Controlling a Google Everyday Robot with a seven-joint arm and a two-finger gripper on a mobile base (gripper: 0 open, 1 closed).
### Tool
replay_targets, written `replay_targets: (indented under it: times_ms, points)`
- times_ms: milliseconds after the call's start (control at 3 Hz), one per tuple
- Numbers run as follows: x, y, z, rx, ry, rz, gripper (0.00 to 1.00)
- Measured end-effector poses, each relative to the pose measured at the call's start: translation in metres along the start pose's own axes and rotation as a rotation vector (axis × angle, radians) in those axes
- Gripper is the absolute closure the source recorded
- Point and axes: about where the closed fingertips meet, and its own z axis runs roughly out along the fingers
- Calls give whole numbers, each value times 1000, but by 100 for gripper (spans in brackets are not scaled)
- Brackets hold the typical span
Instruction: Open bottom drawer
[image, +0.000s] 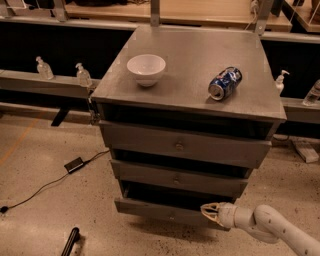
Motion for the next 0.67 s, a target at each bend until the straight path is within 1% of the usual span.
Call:
replay_targets:
  times_ms: [333,667]
  points:
    - [24,-3,21,-21,104,14,100]
    - [59,-5,42,-18,246,23,100]
